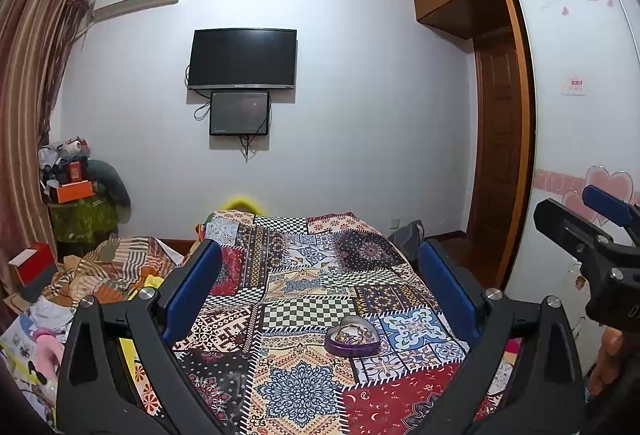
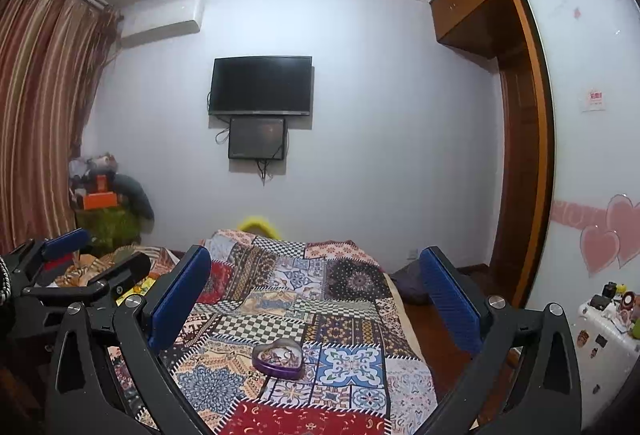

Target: Organize jewelry

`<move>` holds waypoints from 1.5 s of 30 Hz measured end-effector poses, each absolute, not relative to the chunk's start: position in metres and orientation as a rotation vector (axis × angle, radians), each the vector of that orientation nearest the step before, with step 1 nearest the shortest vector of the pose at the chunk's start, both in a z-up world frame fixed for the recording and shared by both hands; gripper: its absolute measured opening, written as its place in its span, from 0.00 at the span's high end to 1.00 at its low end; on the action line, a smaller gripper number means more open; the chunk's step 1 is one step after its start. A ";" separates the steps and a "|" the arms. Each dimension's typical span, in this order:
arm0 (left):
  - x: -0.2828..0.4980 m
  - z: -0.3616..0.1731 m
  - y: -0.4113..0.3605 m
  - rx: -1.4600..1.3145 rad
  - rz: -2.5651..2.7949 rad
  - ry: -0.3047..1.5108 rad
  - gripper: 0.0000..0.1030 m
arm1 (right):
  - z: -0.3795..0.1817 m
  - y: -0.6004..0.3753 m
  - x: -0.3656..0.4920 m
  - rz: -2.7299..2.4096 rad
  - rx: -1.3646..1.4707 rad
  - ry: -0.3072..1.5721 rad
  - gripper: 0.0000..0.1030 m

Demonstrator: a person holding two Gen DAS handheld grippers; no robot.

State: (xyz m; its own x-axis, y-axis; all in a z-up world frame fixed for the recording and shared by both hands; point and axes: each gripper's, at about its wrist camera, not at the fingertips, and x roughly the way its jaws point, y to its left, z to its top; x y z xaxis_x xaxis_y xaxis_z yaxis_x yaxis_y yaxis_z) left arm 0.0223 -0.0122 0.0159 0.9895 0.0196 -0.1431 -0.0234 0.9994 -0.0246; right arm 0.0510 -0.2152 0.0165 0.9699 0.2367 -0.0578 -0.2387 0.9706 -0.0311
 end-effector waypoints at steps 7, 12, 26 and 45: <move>0.022 0.015 -0.014 -0.024 0.019 0.145 0.04 | 0.017 -0.217 0.047 0.241 -0.039 0.058 0.00; 0.022 0.014 -0.017 -0.015 0.018 0.145 0.03 | 0.014 -0.217 0.047 0.245 -0.032 0.069 0.00; 0.026 0.013 -0.021 -0.012 0.029 0.160 0.01 | 0.013 -0.220 0.048 0.241 -0.024 0.104 0.00; 0.034 0.012 -0.021 -0.016 0.030 0.186 0.01 | 0.014 -0.220 0.050 0.243 -0.016 0.124 0.00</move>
State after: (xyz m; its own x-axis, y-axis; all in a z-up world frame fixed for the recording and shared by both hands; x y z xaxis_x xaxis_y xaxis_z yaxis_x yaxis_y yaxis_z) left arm 0.0336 -0.0212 0.0121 0.9824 0.0284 -0.1848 -0.0315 0.9994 -0.0136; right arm 0.0495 -0.2203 0.0137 0.9629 0.2392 -0.1246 -0.2412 0.9705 -0.0006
